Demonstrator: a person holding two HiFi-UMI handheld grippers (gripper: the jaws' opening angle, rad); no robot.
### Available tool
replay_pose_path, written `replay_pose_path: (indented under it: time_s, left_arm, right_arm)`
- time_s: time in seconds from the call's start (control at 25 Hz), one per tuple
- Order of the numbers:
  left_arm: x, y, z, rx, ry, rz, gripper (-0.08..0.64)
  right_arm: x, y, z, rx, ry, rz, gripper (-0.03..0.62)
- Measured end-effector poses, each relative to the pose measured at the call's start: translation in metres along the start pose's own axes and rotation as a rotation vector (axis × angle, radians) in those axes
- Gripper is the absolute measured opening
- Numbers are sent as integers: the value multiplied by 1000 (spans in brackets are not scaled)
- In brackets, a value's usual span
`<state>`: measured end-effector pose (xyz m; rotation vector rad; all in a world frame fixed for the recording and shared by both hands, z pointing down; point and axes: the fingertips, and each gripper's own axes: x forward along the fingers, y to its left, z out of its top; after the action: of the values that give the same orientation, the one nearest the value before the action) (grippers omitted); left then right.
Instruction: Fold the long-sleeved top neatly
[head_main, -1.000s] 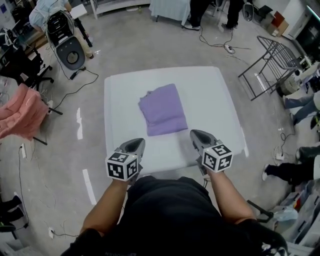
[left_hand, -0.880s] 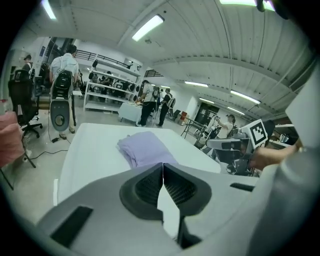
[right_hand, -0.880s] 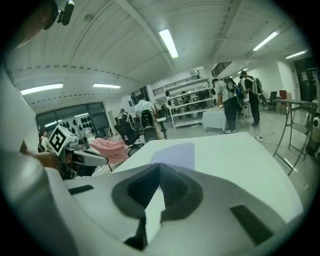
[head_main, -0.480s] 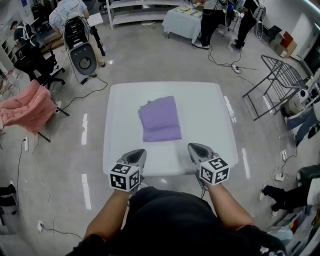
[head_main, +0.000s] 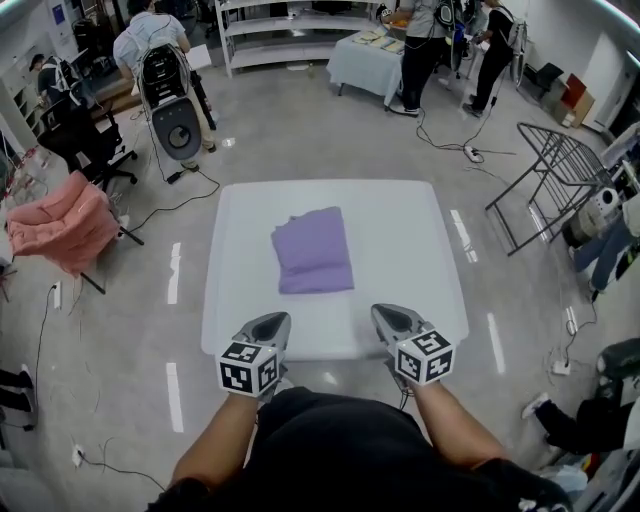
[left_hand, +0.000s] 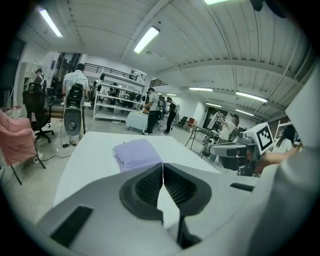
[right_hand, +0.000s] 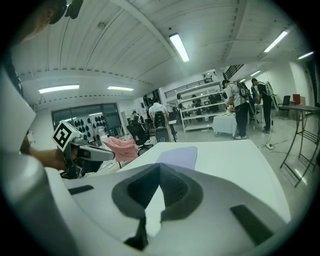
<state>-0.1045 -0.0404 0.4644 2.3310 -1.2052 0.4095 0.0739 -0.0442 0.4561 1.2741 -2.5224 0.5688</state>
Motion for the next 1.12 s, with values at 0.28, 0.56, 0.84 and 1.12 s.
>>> replay_pose_path:
  time_s: [0.28,0.56,0.84,1.12]
  left_arm:
    - [-4,-1,0,5,-3,15,8]
    - [-6,-2,0,16,2,14,8]
    - [-10,2,0,12,2,17,8]
    - [-9,5,2,12,0,20,8]
  right_arm:
    - [-1,3,0,-2,4,15,5]
    - [0,6,0,7,8,22,3]
    - [1,8,-3,15,18,21,3]
    - [4,7,-4,15,28,21,3]
